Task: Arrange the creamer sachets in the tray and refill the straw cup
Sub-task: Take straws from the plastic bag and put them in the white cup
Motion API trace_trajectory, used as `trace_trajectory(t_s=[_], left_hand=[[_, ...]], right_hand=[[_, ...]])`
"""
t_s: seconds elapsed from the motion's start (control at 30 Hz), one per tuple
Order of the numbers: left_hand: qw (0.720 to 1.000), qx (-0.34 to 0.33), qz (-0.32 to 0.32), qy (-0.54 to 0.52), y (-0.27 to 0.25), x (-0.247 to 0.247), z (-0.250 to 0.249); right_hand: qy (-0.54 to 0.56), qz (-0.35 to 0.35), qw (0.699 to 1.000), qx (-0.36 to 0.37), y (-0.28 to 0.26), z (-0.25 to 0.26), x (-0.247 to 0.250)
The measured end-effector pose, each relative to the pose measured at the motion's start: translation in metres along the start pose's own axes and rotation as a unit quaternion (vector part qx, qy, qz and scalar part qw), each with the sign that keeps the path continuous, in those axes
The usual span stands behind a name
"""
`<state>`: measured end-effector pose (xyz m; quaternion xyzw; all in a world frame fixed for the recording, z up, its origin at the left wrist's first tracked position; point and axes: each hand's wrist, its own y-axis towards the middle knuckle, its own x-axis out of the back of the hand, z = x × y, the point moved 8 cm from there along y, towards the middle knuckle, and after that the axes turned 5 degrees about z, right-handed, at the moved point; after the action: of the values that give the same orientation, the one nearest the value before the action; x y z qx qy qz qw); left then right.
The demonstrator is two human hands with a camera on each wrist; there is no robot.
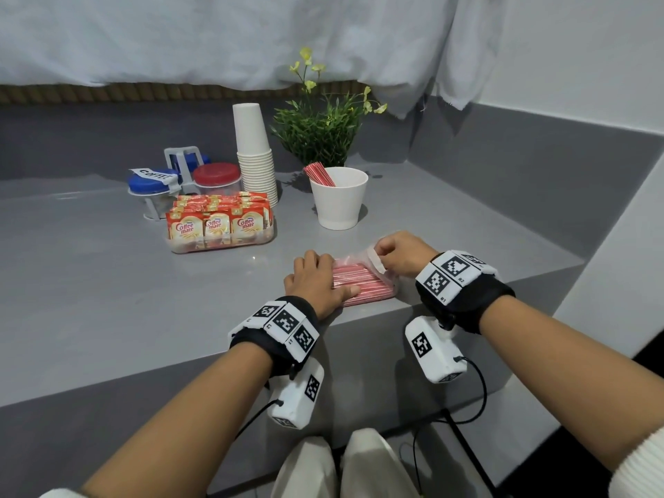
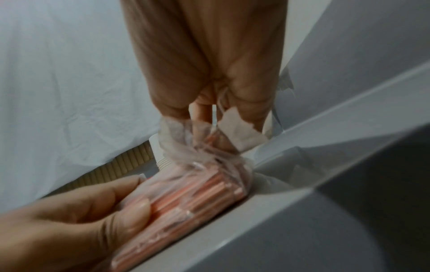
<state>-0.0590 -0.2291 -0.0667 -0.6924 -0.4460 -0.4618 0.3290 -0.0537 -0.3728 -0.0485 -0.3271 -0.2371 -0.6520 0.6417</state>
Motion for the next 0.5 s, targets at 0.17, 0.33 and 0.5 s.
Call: trace_trajectory(t_s=[0.17,0.33,0.5], left_hand=[[1.000,-0.005,0.001,-0.004,0.000,0.000,0.000],[1.000,-0.005,-0.013,-0.005,0.000,0.000,0.001],[1.000,-0.008,-0.030,0.000,-0.002,0.000,0.001]], right_hand=[[0.093,0.020,0.995,-0.005,-0.007,-0.006,-0.003],[0.229,0.025,0.973,0.024,-0.023,0.000,-0.003],[0.308,-0.026,0.951,0.021,-0.029,-0.007,0.009]])
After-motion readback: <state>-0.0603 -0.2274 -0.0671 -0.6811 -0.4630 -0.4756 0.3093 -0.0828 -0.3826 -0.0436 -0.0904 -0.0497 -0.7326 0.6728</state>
